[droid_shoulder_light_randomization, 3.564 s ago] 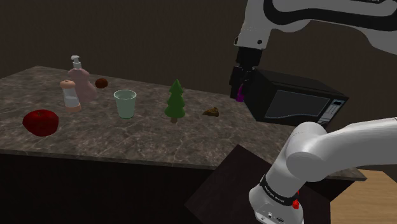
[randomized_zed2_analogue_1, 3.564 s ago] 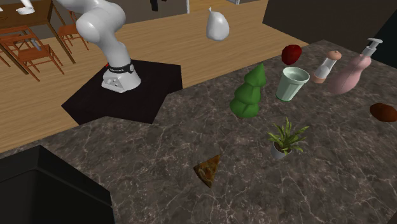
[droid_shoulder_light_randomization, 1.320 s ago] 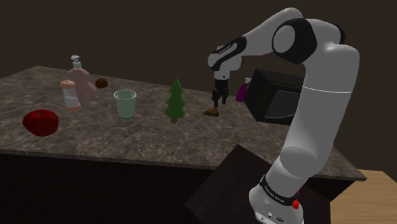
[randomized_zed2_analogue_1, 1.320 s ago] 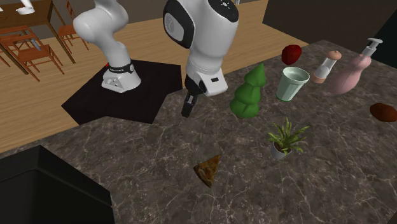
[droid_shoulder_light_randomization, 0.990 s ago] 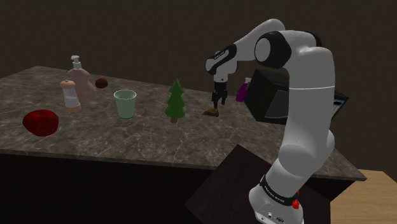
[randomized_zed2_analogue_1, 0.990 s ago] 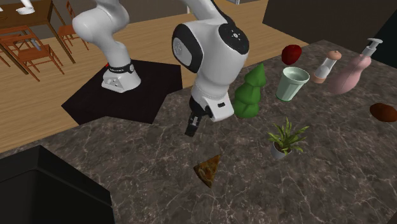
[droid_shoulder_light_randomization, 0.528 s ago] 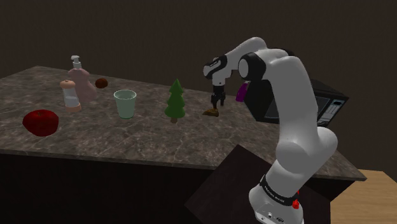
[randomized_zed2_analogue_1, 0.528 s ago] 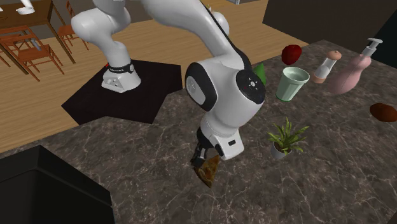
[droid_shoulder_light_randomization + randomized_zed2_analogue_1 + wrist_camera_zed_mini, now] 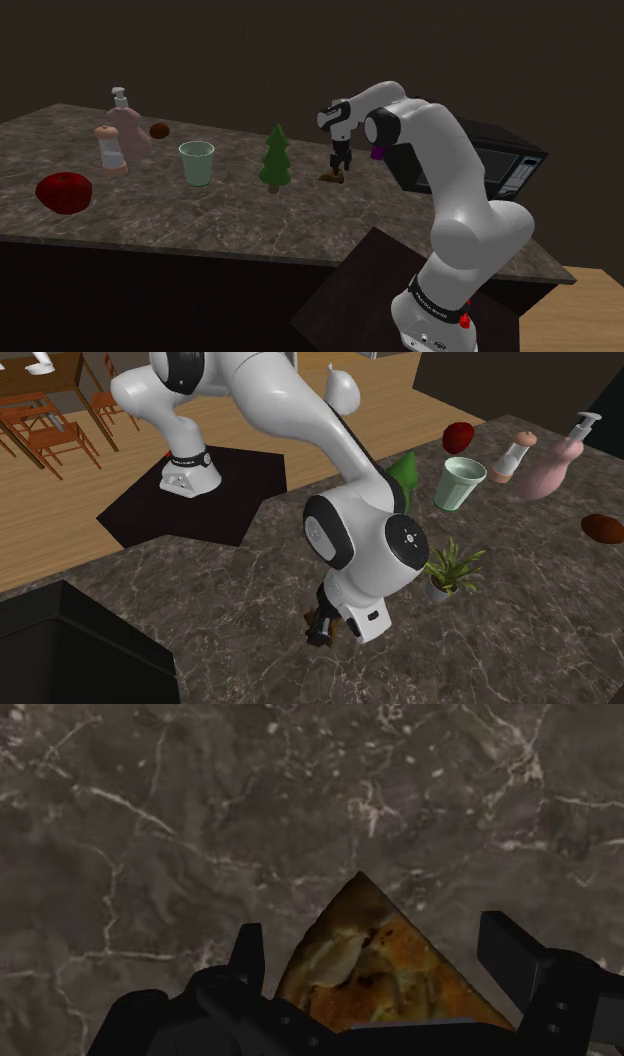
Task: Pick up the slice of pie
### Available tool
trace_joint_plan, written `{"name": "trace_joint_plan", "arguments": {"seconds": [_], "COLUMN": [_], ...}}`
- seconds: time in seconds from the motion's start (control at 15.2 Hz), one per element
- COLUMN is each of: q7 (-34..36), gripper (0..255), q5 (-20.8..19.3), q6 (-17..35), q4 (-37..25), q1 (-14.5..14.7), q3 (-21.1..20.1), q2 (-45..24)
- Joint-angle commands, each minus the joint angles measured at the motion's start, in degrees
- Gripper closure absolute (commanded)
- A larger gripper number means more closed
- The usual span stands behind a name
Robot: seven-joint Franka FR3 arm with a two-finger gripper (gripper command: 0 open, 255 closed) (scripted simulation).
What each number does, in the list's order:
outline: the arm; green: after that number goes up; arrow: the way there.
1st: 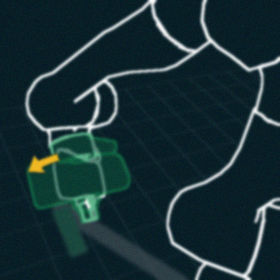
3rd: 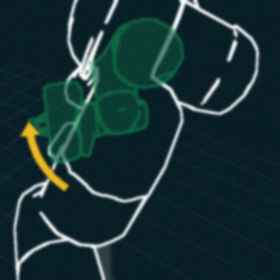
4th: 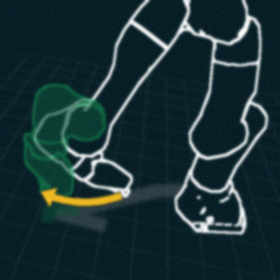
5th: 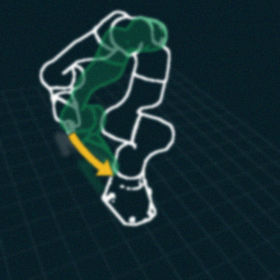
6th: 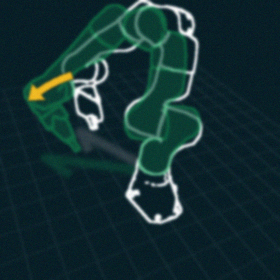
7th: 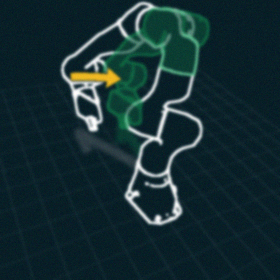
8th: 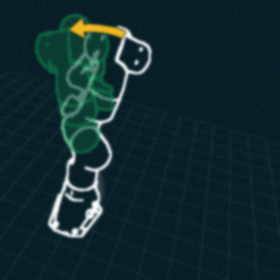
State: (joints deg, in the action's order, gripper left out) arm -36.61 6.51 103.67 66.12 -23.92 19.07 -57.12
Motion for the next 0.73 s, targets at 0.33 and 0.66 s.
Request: {"name": "trace_joint_plan", "arguments": {"seconds": [0.33,0.66], "q7": [0.1,0.1], "gripper": [255,255], "q5": [0.34,0.33], "q6": [1.88,1.86], "q4": [-0.54,-0.51], "q1": [-0.41,-0.39], "q3": [-0.35,-0.34], "q2": [-2.4,-2.35]}}
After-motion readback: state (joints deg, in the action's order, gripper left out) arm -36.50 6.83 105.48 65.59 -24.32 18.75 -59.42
